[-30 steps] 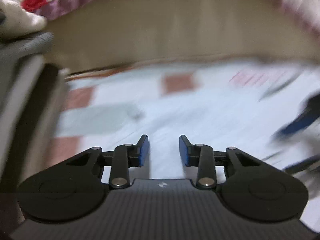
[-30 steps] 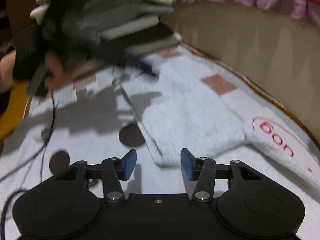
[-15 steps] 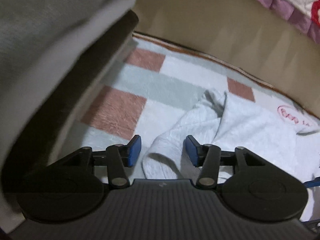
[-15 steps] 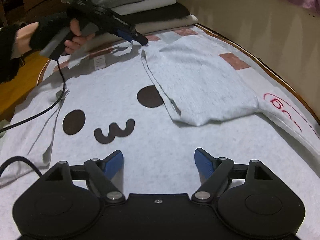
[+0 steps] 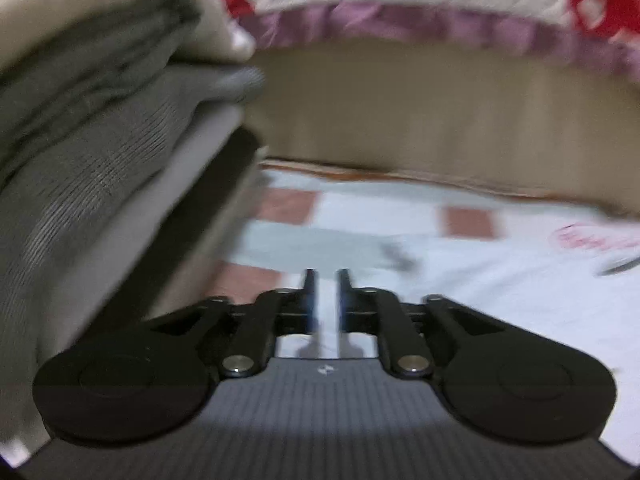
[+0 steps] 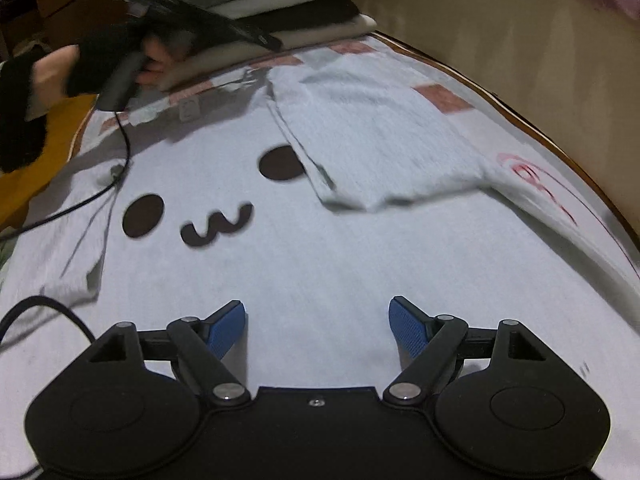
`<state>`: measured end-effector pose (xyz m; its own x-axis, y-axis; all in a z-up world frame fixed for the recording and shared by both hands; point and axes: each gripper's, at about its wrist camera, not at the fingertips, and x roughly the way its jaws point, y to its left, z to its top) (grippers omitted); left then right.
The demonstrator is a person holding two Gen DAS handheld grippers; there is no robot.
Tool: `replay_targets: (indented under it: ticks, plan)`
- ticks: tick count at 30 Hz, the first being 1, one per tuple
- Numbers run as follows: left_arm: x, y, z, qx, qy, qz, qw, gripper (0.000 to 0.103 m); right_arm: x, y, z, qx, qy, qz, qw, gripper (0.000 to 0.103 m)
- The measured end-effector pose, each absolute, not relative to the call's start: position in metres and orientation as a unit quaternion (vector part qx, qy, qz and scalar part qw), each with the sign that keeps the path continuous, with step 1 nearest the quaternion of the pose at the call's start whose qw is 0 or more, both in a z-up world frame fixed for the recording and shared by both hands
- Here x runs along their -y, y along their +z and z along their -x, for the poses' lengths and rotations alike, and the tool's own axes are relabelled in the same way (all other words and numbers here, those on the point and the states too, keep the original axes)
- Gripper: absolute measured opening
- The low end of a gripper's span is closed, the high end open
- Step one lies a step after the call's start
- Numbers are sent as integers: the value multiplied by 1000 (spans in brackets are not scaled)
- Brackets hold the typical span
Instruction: Fold clothes
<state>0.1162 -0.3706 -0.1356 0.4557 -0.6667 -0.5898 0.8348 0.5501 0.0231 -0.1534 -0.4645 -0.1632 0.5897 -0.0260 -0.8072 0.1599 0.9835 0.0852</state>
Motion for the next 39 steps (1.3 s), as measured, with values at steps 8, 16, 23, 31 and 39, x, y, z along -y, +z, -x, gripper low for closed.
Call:
replay_targets:
  ticks: [8,16,23,31,39]
  plan:
    - [363,-118,6,-339,-489,-197,779,51,496,-160,253,-434,-179,-198,861,84]
    - [324,-135,118,-355,-538,-243,725,53,465,-153,379,-437,-285,-244,817,84]
    - [324,-137,180,-347,-611,-257,664,53,437,-142,524,-384,-328,-379,776,85]
    - [332,-131,216,-336,-632,-278,641,53,416,-127,588,-229,-273,-531,769,85]
    - [339,-127,241,-326,-633,-305,633,53,395,-94,569,-302,-263,-479,781,82]
